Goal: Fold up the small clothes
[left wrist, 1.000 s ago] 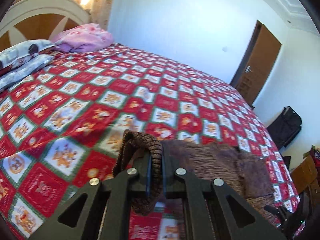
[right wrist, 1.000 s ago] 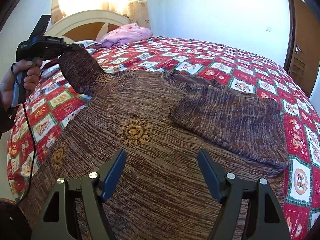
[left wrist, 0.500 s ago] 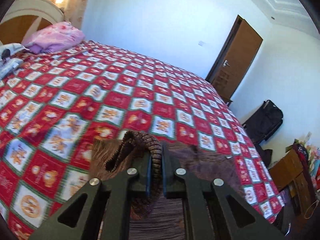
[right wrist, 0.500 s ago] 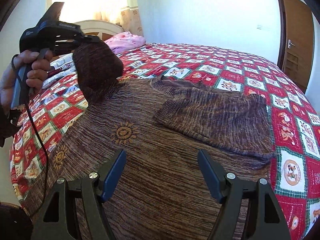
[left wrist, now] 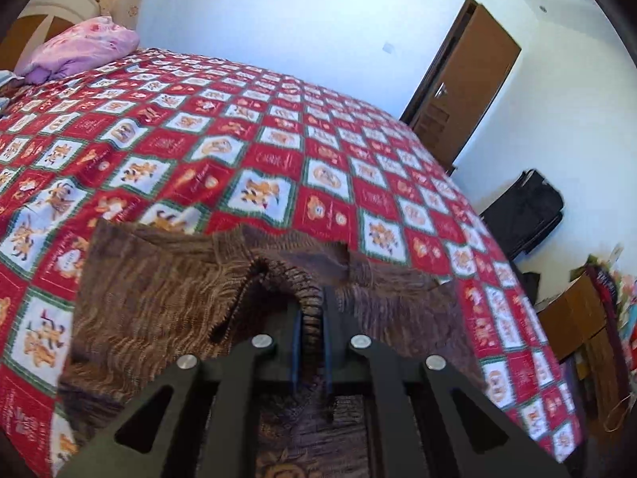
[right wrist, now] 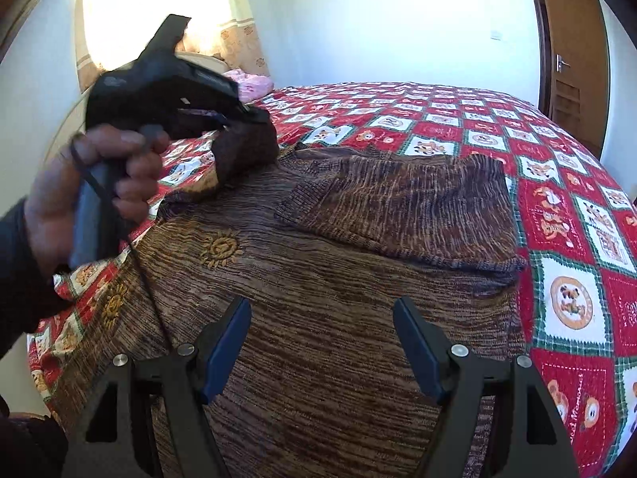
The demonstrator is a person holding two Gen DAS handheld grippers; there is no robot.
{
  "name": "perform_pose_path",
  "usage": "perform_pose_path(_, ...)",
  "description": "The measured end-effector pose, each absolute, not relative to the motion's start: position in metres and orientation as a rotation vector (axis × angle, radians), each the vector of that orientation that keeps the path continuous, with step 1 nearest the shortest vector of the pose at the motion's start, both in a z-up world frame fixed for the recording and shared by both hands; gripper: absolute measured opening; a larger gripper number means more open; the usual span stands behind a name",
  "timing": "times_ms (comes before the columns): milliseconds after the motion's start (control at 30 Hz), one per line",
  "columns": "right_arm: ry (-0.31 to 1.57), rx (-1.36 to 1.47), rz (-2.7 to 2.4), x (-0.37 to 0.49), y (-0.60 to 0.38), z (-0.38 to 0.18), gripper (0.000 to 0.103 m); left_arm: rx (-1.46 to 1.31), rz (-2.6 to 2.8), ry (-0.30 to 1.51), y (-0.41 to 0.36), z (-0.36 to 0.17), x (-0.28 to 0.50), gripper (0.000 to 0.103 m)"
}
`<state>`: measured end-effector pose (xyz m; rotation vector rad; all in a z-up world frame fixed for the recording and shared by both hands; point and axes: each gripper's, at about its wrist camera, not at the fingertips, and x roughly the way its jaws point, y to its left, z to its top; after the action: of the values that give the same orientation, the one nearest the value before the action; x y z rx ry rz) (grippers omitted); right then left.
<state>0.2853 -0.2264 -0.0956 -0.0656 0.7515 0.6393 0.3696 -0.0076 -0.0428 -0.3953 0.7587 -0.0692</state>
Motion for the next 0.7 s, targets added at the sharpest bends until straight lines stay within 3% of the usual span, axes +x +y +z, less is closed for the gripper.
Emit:
perform_pose_path(100, 0.758, -0.064, 0.643, 0.286, -0.226, -0.098, 0.075, -0.361, -0.095, 0.812, -0.022, -0.057, 0.376, 0.022)
perform_pose_path(233, 0.766, -0.061, 0.647, 0.286, -0.226, -0.101, 0.075, -0.261, -0.13, 0.8, -0.036, -0.051, 0.363, 0.029)
perform_pose_path(300, 0.765, -0.056, 0.642, 0.287, -0.228, -0.101, 0.075, -0.208, -0.128, 0.762, -0.034, -0.044, 0.35, 0.059)
perform_pose_path(367, 0.765, -0.057, 0.636, 0.288, -0.228, -0.099, 0.075, -0.12, -0.076, 0.695, -0.022, -0.037, 0.332, 0.072)
perform_pose_path(600, 0.807, -0.071, 0.678, 0.309, -0.208, -0.073, 0.075, 0.046, 0.253, 0.759, 0.074, -0.072, 0.313, 0.073)
perform_pose_path(700, 0.83, -0.06, 0.662, 0.334, -0.19, -0.063, 0.075, 0.024, 0.298, 0.872, 0.102, -0.102, 0.319, 0.073)
